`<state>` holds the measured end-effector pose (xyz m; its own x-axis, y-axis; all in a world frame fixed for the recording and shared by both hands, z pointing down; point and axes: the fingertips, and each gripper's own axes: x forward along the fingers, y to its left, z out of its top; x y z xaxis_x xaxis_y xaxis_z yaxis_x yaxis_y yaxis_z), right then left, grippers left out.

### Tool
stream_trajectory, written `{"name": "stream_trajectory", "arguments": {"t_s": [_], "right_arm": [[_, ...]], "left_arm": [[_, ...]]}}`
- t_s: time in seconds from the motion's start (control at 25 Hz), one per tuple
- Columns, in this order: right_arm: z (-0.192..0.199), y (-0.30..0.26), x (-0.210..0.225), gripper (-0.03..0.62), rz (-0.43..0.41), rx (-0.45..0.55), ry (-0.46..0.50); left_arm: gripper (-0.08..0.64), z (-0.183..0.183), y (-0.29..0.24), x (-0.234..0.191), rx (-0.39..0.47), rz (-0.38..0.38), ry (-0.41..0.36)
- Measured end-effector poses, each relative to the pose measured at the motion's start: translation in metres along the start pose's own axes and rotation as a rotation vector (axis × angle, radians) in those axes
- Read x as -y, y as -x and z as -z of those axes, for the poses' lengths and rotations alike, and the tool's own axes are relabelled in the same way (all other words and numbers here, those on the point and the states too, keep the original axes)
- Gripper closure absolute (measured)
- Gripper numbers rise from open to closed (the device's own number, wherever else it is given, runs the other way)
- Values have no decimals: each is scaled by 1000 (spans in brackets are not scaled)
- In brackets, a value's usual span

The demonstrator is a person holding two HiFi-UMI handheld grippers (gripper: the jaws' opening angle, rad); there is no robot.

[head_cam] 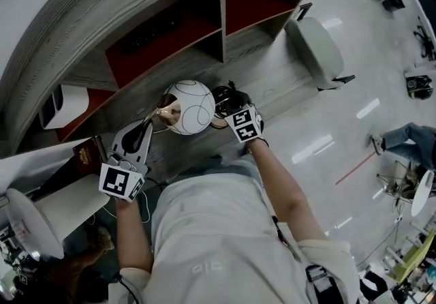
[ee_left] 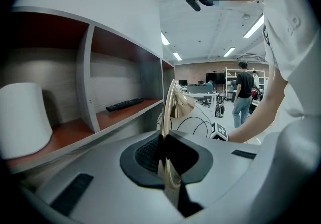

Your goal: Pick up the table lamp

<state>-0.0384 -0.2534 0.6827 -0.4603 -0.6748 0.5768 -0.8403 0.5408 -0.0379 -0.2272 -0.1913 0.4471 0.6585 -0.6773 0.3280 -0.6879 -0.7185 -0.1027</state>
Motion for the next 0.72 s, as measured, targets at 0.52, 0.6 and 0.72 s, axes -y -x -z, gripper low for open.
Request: {"name": "stream_trajectory", "arguments": {"t_s": [0.52, 0.6, 0.72], "right_arm": [[-47, 35, -3, 541, 30, -52, 94], [-57, 46, 1, 541, 43, -59, 117], [-70, 62, 10, 540, 59, -73, 153]], "left_arm": [[537, -23, 30, -24, 107, -92, 55], [537, -28, 34, -24, 130, -101, 62], [538, -37, 37, -24, 164, -114, 72]]}}
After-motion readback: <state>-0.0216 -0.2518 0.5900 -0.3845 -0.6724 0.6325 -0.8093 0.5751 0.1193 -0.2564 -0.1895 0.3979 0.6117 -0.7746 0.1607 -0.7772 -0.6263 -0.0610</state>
